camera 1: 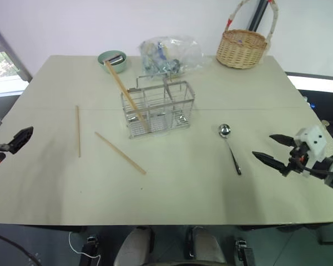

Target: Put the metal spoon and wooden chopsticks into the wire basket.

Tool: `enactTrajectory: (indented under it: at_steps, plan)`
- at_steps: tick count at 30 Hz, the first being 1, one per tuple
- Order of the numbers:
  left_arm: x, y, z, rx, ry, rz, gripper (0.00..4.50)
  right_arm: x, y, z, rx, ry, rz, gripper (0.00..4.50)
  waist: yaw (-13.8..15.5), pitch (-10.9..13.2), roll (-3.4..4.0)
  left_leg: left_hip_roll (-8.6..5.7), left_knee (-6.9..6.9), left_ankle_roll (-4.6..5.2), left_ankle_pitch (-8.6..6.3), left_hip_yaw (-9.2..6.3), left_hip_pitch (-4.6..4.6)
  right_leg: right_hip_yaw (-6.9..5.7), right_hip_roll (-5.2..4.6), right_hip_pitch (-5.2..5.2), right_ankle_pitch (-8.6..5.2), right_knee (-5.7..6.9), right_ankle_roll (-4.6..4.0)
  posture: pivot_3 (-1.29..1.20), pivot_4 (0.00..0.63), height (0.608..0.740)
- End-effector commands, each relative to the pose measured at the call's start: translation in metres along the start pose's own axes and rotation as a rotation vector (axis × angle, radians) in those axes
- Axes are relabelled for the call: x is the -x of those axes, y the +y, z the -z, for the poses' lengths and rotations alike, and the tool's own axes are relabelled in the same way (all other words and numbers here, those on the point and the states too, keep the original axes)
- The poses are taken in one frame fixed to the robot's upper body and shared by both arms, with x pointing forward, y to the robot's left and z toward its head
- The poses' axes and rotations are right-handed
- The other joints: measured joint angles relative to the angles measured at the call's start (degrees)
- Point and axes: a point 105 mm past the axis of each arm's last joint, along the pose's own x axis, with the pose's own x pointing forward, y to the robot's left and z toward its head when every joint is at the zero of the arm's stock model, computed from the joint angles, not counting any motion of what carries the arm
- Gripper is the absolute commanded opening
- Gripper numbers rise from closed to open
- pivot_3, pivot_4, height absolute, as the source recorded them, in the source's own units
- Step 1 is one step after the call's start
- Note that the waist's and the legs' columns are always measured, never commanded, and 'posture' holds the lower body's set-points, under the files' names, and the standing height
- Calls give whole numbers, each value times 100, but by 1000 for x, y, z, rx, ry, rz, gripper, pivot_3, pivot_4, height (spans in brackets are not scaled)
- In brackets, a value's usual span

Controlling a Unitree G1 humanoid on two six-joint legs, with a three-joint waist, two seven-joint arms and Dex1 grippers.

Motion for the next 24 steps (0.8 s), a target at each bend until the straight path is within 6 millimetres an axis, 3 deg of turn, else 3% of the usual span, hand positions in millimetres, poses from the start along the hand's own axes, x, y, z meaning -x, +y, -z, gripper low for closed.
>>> enactTrajectory:
  at_steps: [1, 8, 13, 18, 24]
  plan:
    - [-3, -26, -36, -68, -69, 116, 4500, -2, -6, -21, 82, 12, 2, 4437, -7, 0, -1, 0, 1, 0, 0, 0, 0, 0, 0, 1, 0, 0, 0, 0, 150, 688]
    - [7, -98, -52, -96, -35, 467, 4500, -17, -4, -41, 73, 90, 20, 4437, -24, 2, 7, 0, -6, 13, 8, 2, -4, 2, -1, -9, 0, -1, -1, 0, 150, 688]
    - [30, -155, -52, -145, 35, 817, 4500, -46, 6, -49, -94, 102, 115, 4437, -51, 2, 0, 6, -3, 16, 9, 5, -8, 2, 1, -13, 1, 0, -7, 0, 150, 688]
    - [30, -178, -57, -163, 27, 957, 4500, -73, 34, -43, -260, 161, 150, 4437, -12, 5, 8, 10, -4, 18, 11, 4, -6, 1, 6, -15, 7, 2, -19, 0, 150, 688]
    - [22, -190, -65, -193, 6, 1036, 4500, -90, 35, -26, -371, 253, 248, 4437, -11, 6, 8, 0, -3, 19, 12, 9, -10, 2, 14, -19, 10, -2, -22, 0, 150, 688]
